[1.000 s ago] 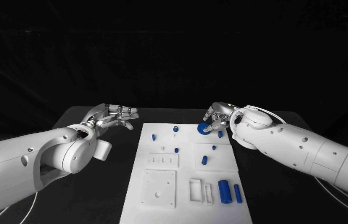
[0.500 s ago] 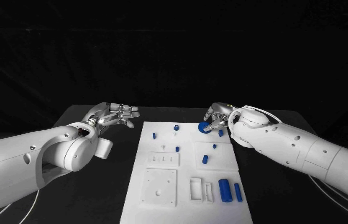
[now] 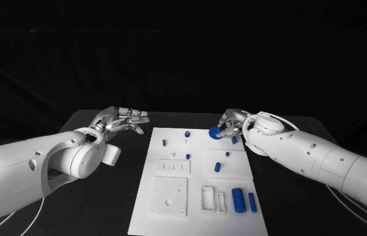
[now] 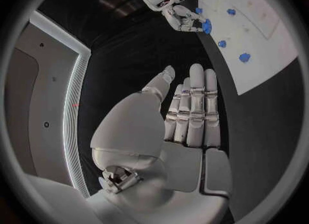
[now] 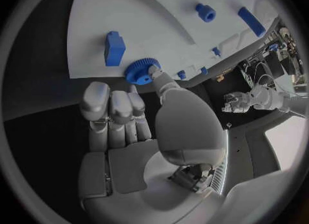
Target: Assemble the parts on the task board
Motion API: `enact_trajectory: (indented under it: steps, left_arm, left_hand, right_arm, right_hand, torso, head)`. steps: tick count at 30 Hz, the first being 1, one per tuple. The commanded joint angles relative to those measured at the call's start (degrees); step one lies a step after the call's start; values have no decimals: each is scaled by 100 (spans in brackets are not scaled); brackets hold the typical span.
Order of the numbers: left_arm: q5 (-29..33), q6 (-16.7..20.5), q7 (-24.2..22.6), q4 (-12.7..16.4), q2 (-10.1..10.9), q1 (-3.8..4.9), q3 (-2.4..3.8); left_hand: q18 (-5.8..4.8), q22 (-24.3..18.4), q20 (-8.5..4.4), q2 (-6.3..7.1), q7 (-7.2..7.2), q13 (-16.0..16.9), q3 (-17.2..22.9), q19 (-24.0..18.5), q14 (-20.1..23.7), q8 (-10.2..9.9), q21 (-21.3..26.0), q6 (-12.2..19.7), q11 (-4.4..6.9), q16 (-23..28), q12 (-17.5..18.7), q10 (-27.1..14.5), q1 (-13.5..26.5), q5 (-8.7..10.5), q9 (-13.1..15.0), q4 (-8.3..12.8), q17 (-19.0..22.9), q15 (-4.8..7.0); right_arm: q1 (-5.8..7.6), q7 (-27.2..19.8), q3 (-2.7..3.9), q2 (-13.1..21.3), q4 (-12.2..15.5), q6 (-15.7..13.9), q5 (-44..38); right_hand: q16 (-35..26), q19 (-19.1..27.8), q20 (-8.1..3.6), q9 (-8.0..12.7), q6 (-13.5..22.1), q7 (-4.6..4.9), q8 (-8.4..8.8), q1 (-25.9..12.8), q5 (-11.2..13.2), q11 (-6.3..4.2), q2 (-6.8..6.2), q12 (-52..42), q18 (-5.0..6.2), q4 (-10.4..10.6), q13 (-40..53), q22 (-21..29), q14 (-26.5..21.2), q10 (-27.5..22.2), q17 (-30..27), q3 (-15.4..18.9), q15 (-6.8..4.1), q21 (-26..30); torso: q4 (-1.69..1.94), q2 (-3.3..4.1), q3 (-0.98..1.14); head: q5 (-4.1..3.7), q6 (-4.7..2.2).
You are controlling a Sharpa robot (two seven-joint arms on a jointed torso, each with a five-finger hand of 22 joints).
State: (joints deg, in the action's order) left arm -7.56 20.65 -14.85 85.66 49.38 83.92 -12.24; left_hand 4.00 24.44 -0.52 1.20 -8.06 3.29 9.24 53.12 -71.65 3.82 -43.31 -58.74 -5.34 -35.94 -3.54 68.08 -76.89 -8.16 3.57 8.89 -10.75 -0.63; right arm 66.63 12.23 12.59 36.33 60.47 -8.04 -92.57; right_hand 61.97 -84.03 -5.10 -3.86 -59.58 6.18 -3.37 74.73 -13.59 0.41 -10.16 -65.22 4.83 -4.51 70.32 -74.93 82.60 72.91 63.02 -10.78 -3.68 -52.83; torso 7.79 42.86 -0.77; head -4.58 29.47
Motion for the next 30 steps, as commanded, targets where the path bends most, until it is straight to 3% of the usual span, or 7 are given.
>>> enact_trajectory:
  steps: [1, 14, 30]
  left_arm:
    - [-23, -84, -34, 10, -7, 9, 5]
    - [-27, -93, -5, 7, -6, 9, 5]
    - [-33, -81, 29, 2, -3, 9, 5]
  left_hand:
    - [1, -5, 20, 44, -2, 7, -36, -22, 31, -5, -11, 35, -4, 26, 13, -51, -16, -23, 4, 8, 9, -9]
    - [4, -14, 24, 39, -4, 7, -51, -25, 31, -6, -15, 35, -10, 28, 12, -79, -27, -20, 4, 10, 11, -11]
    - [6, -21, 28, 43, -10, 7, -68, -26, 32, -8, -16, 50, -19, 32, 13, -106, -30, -18, 3, 10, 14, -16]
  right_arm:
    - [-46, -64, -19, -30, -38, 178, -86]
    - [-83, -119, -31, -85, -15, 237, 23]
    - [-84, -167, -32, -92, 26, 213, 192]
  right_hand:
    - [10, -264, 33, -1, -41, -3, -25, -17, -3, -9, 48, 12, 87, -7, 0, -642, 42, 29, 3, -26, -5, -10]
    - [-7, -254, 31, 3, -44, -6, -22, -75, -41, -10, 48, 25, 85, 11, -4, -638, 42, 25, -1, 18, -6, 0]
    - [-45, -251, 52, 2, 181, 30, -25, -161, -434, 20, 22, 145, 93, 277, -115, -638, 43, -69, 2, 639, 15, 17]
  torso:
    - [-6, 6, 6]
    - [-9, -2, 1]
    - [-3, -3, 0]
  head:
    - [9, 10]
    - [25, 27]
    - [39, 18]
